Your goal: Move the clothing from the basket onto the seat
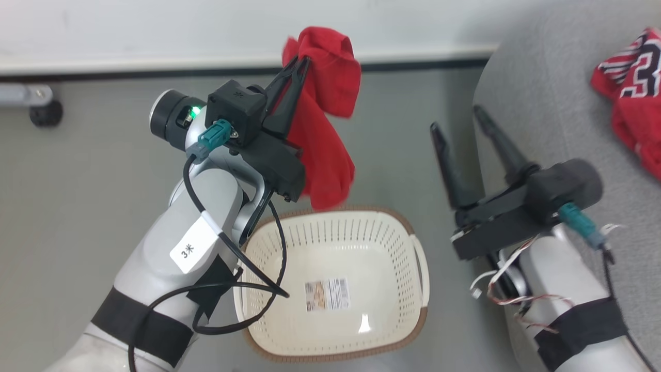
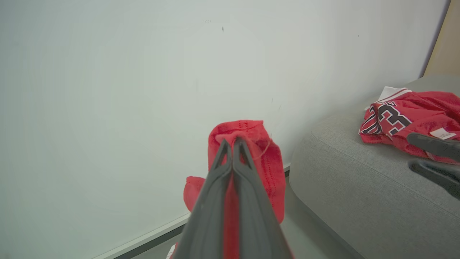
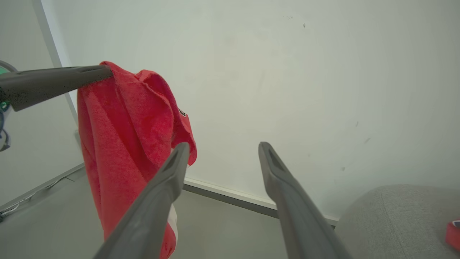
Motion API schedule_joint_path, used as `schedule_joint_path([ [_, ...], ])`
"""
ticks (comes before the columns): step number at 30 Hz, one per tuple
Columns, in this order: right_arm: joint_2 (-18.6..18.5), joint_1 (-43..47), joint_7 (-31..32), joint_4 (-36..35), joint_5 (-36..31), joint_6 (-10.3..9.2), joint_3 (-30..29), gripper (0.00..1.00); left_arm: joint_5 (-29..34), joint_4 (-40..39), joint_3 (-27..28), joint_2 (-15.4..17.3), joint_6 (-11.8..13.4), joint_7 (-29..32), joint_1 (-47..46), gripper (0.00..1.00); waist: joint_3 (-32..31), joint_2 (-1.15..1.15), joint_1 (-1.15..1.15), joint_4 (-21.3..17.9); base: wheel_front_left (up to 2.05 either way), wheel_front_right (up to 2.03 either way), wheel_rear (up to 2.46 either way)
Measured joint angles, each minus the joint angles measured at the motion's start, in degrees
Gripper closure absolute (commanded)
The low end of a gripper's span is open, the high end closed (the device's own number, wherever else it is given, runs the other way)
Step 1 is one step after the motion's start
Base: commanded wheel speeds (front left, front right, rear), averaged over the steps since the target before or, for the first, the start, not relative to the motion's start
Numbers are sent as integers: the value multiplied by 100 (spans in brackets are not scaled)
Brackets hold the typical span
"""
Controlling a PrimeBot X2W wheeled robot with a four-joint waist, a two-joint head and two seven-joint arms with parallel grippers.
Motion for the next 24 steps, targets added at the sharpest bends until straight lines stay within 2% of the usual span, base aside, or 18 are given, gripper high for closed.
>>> schedule_joint_path([
  [11,300,57,1,602,65,250,684,0,-237,426,-11,-104,-53,122,92,100,-890,0,0,7,0,0,0],
  [24,463,55,2,1522,261,301,1644,0,-520,699,-241,-192,-103,348,494,100,-1910,0,0,61,0,0,0],
])
